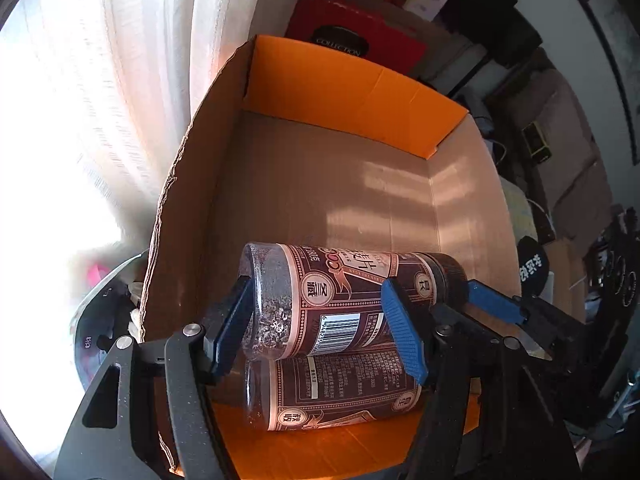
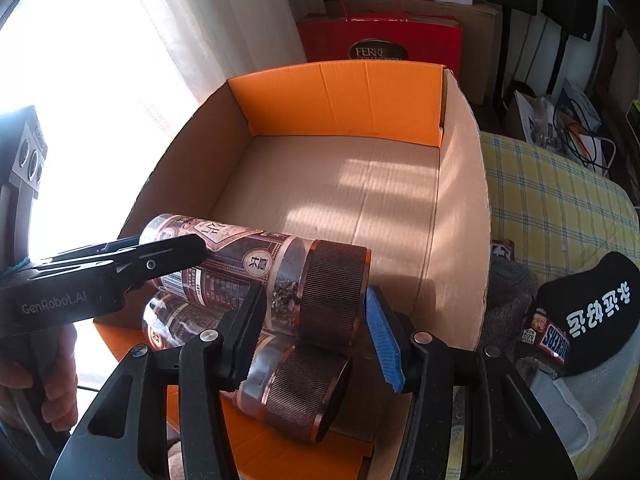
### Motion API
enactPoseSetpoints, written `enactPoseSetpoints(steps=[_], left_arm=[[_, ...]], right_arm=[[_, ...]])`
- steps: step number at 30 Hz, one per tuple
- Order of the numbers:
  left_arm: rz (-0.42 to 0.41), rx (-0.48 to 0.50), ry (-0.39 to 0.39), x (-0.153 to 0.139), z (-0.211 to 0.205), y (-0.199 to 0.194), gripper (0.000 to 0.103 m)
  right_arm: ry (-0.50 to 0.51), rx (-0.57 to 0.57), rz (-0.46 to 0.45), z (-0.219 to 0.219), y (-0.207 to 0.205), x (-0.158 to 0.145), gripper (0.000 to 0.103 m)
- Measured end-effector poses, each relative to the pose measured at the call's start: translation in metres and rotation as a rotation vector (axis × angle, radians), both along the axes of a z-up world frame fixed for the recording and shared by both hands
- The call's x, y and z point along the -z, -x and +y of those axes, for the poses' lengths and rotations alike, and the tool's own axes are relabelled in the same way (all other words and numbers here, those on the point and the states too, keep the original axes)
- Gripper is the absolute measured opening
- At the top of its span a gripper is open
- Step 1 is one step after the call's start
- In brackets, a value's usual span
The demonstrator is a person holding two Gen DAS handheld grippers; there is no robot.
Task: Organize objects
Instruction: 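Lower the can beside the first can and open the left gripper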
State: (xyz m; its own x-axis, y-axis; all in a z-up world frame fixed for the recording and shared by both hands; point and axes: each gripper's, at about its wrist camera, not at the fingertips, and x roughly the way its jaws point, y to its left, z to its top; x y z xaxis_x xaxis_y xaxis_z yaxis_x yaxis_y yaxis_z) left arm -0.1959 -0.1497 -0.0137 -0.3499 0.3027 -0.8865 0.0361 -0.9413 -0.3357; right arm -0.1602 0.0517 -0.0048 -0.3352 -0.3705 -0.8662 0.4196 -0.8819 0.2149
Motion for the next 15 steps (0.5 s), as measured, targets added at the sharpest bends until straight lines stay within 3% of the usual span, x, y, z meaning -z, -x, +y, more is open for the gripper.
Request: enactPoseSetpoints(steps=[4, 7, 15], left_arm=[[-0.033, 0.006, 0.014, 0.005, 0.002, 0.006, 0.063], [-0.048, -0.006, 0.078, 0.003, 0.001, 0.005, 0.062], [0.044, 0.000, 0.093, -0.033, -0.006, -0.012, 0.064]], right_arm=[[-0.027, -0.007, 0.008, -0.005, -0.001, 0.001, 0.053], [-0.019, -0.009, 0.005, -0.008, 0.000, 0.000, 0.053], [-0.022, -0.011, 0.010, -0.013, 0.003, 0.000, 0.054]])
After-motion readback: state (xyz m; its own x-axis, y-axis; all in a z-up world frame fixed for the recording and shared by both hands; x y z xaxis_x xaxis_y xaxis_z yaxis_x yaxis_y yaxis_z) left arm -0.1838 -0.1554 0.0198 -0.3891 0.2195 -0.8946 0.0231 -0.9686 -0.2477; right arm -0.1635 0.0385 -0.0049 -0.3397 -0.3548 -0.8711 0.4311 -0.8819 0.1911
